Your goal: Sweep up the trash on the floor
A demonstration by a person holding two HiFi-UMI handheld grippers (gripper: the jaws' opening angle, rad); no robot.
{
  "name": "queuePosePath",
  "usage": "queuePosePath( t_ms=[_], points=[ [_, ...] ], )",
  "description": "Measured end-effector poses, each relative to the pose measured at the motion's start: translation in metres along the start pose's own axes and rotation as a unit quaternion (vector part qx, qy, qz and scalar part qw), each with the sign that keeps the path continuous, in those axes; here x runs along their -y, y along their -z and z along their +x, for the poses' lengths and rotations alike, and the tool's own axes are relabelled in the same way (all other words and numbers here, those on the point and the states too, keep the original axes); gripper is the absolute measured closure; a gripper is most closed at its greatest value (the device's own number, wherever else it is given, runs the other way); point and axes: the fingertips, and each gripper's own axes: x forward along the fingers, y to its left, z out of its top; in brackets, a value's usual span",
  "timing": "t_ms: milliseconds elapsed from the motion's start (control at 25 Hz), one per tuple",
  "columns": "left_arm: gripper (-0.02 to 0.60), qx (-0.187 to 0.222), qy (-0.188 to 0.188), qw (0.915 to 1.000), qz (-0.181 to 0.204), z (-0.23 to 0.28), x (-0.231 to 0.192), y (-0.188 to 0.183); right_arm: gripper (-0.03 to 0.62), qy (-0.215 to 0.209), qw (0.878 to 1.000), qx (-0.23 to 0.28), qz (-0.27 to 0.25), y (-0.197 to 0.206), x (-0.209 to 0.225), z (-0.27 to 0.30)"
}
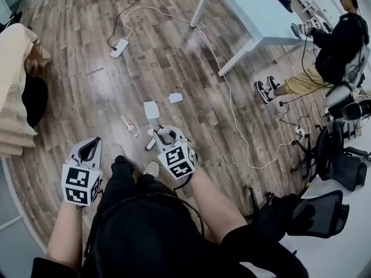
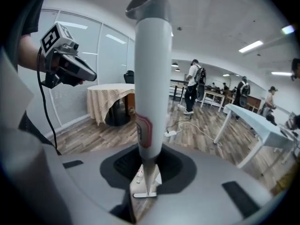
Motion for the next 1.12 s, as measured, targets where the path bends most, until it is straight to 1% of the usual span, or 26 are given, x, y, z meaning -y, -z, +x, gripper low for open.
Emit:
queuePosePath(
  t_ms=[120, 280, 480, 640, 760, 840, 1000, 1120],
  points=[
    [0.584, -0.003, -0.010, 0.9998, -0.015, -0.006, -0.011, 0.007, 0.505, -0.020, 1.000, 0.007, -0.014, -0.018, -0.017, 0.015],
    [0.584, -0.003, -0.016, 0.9997, -0.021, -0.008, -0.020, 0.010, 0.505, -0.029, 0.999, 0.011, -0.014, -0.031, -0.024, 0.028],
    [0.584, -0.002, -0.012, 0.9995, -0.029, -0.003, -0.025, 0.007, 0.505, -0.031, 0.999, 0.015, -0.006, -0.039, -0.018, 0.033],
    [0.584, -0.005, -0.003, 0.9994, -0.033, 0.010, -0.037, 0.005, 0.505, -0.026, 1.000, 0.010, 0.002, -0.044, -0.009, 0.037],
    [0.584, -0.002, 0.011, 0.9993, -0.035, 0.023, -0.048, -0.002, 0.505, -0.011, 1.000, 0.014, 0.022, -0.054, 0.004, 0.032],
    [0.584, 0.001, 0.024, 0.9991, -0.034, 0.035, -0.053, -0.011, 0.505, 0.007, 0.999, 0.014, 0.033, -0.061, 0.019, 0.027],
    [0.584, 0.011, 0.052, 0.9982, -0.027, 0.060, -0.063, -0.032, 0.505, 0.055, 0.997, 0.009, 0.055, -0.075, 0.061, 0.019],
    [0.584, 0.022, 0.078, 0.9964, -0.025, 0.079, -0.073, -0.047, 0.505, 0.099, 0.992, -0.004, 0.073, -0.079, 0.096, 0.016]
  ],
)
